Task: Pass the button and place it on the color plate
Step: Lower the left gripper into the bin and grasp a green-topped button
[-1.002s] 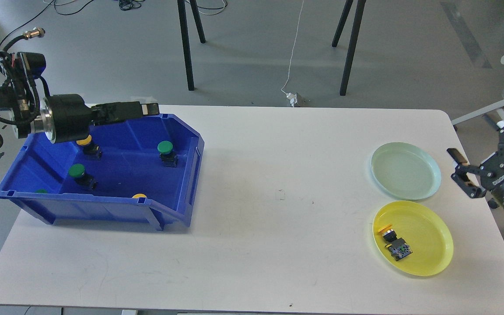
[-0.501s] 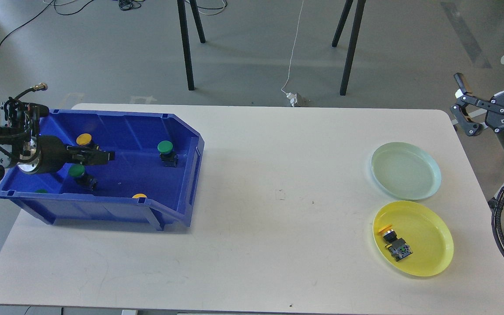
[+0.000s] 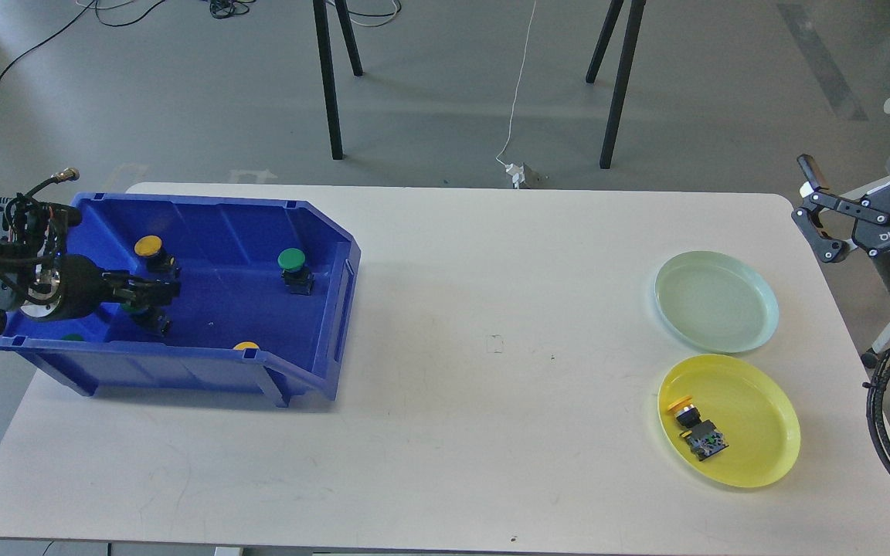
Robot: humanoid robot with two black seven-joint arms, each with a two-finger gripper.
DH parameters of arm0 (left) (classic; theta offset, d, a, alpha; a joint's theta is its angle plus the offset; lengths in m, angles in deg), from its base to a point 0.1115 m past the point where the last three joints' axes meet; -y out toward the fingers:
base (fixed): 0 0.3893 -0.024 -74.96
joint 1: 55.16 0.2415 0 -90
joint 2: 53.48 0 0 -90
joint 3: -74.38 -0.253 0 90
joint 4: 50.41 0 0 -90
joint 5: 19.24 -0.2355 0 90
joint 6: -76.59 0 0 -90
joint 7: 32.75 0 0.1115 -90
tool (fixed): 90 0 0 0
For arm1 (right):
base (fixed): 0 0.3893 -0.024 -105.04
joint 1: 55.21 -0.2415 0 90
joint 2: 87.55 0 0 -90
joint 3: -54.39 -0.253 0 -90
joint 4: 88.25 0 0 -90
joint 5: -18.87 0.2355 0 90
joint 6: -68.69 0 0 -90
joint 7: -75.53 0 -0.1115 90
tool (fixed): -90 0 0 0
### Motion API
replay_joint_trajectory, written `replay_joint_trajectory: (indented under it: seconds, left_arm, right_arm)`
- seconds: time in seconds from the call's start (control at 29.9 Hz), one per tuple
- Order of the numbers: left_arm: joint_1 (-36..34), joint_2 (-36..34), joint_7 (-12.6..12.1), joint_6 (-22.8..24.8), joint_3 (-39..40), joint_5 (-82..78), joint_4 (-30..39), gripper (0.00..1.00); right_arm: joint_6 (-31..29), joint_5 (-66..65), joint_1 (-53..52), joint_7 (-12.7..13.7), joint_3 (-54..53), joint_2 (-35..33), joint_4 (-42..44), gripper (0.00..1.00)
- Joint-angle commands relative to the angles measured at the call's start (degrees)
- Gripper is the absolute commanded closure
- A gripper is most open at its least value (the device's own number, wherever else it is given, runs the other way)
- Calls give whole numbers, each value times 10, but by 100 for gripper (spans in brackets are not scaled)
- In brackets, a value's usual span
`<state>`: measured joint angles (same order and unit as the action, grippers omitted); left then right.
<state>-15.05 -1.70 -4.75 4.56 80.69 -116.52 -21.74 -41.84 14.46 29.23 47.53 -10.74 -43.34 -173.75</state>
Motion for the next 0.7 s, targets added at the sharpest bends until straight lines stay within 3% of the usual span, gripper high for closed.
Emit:
replay_joint_trajectory:
  seconds: [0.0, 0.43, 0.67]
  left_arm:
    - [1, 16, 0, -5, -1, -3, -29, 11]
    - [8, 36, 0, 2, -4, -7, -56, 12]
    - [6, 35, 0, 0, -60, 5, -56, 15]
  right_arm:
    - [-13, 0, 3, 0, -1, 1, 0, 1]
    - [-21, 0, 13, 0, -4, 1, 0, 1]
    - [-21, 0, 18, 0, -3, 1, 1, 1]
